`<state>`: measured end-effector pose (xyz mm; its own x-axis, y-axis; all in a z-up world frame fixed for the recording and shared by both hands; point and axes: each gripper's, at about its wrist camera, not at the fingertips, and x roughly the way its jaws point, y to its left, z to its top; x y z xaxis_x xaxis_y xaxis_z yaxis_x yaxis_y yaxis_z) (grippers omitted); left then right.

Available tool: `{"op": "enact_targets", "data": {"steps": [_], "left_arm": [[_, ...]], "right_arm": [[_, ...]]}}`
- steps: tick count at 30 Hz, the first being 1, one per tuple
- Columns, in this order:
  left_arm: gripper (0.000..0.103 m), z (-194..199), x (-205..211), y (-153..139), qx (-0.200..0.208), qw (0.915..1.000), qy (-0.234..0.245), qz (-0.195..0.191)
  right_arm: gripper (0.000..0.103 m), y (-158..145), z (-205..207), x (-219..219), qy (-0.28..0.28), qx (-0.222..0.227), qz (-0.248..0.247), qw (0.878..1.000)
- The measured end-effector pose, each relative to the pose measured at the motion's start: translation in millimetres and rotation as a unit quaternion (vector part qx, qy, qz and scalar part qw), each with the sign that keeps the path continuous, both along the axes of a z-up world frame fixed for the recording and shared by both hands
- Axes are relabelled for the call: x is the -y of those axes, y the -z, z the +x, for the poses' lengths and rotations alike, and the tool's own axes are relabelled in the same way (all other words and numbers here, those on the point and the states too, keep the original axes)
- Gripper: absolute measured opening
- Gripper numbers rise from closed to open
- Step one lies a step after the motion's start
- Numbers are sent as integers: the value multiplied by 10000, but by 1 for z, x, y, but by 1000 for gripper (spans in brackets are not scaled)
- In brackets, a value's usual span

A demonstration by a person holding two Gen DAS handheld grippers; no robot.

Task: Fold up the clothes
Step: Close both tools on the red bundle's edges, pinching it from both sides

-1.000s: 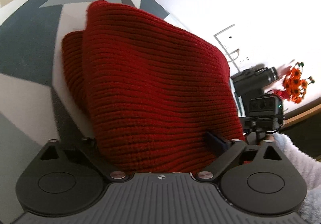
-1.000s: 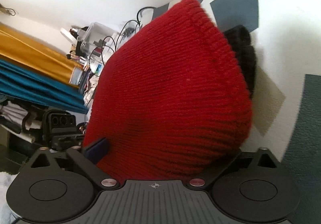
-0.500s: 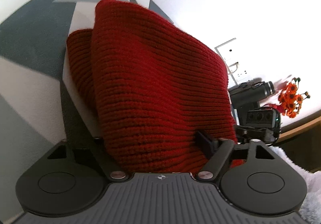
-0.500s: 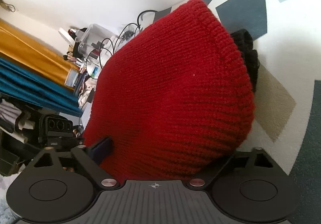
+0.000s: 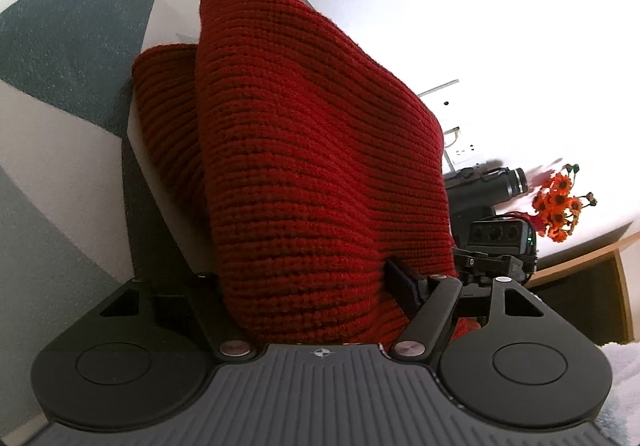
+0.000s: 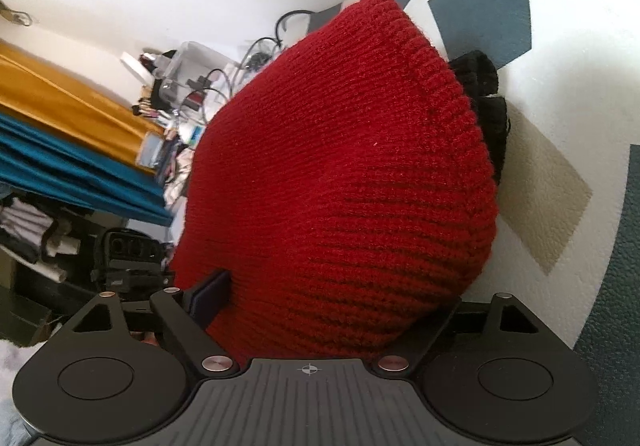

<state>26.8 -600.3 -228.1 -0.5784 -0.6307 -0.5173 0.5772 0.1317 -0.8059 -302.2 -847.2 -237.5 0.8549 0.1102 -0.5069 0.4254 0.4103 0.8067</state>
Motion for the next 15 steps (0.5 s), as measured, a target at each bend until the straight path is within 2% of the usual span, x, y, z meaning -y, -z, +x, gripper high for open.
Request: {"op": "enact_targets", "data": {"steps": [1, 5, 8, 15], "left_arm": [[65, -1, -2, -1, 76, 10000, -39, 17], [60, -18, -4, -16, 553, 9982, -198, 86], [56, -23, -7, -26, 842, 9963, -182, 61], [55, -21, -15, -30, 868, 9960, -179, 109]], "right_arm": [[74, -2, 2, -1, 73, -72, -21, 9999], [58, -31, 12, -18, 62, -498, -717, 9962], [53, -52, 21, -32, 93, -797, -1184, 9897], [49, -68, 24, -53, 175, -789, -1403, 9868]]}}
